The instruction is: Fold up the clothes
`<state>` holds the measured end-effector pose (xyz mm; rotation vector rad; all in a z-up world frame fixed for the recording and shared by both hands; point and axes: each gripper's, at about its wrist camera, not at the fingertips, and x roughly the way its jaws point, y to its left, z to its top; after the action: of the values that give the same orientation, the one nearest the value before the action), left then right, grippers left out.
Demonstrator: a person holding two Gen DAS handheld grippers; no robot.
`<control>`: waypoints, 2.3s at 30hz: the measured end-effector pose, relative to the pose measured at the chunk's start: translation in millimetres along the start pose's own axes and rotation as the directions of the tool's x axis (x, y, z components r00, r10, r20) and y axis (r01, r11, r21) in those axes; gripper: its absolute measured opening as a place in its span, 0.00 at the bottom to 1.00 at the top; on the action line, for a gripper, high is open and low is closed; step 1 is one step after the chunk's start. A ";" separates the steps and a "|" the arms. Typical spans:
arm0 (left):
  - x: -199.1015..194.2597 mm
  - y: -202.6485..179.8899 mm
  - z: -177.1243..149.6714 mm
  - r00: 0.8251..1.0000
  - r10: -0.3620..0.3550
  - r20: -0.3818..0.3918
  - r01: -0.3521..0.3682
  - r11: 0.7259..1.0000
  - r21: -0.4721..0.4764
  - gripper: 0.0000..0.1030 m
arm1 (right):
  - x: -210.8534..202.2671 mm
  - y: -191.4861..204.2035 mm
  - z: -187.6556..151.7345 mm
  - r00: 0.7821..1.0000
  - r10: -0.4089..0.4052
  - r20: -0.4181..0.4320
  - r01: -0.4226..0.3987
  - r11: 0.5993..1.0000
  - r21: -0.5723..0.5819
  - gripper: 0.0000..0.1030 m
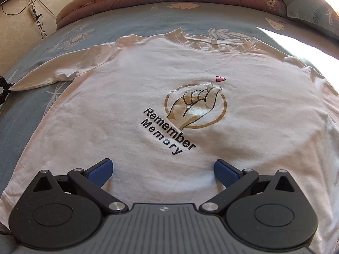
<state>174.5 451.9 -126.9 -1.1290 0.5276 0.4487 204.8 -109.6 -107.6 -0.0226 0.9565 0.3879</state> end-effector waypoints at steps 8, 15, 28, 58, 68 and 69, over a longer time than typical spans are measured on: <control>-27.7 7.4 4.2 0.998 -0.033 0.051 0.031 0.999 0.029 0.03 | 1.1 0.9 0.9 1.000 -0.007 -0.009 0.007 1.000 -0.008 1.00; -43.8 15.8 5.3 1.000 -0.009 -0.029 0.011 0.998 0.068 0.14 | 2.1 3.4 -0.4 1.000 -0.023 -0.009 0.022 0.999 -0.026 1.00; -45.5 7.0 48.7 0.996 0.083 0.032 -0.089 0.962 0.257 0.37 | 2.9 5.8 -0.3 0.999 -0.034 -0.012 0.034 0.999 -0.036 1.00; -28.6 -32.6 37.6 0.975 0.170 0.144 -0.222 0.781 0.584 0.08 | 8.0 9.6 4.4 0.997 -0.066 -0.038 0.064 0.997 -0.044 1.00; -29.4 -51.6 30.2 0.988 0.127 0.087 -0.154 0.806 0.571 0.37 | 8.7 12.4 8.8 0.995 -0.081 -0.057 0.079 0.996 -0.040 1.00; -25.7 -65.2 17.8 0.995 0.089 0.044 -0.097 0.786 0.610 0.42 | 8.2 13.1 13.4 0.995 -0.077 -0.068 0.076 0.997 -0.030 1.00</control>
<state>195.2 442.9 -58.2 -0.4692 0.6596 0.3303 215.3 -92.3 -104.3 -0.0982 1.0154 0.3313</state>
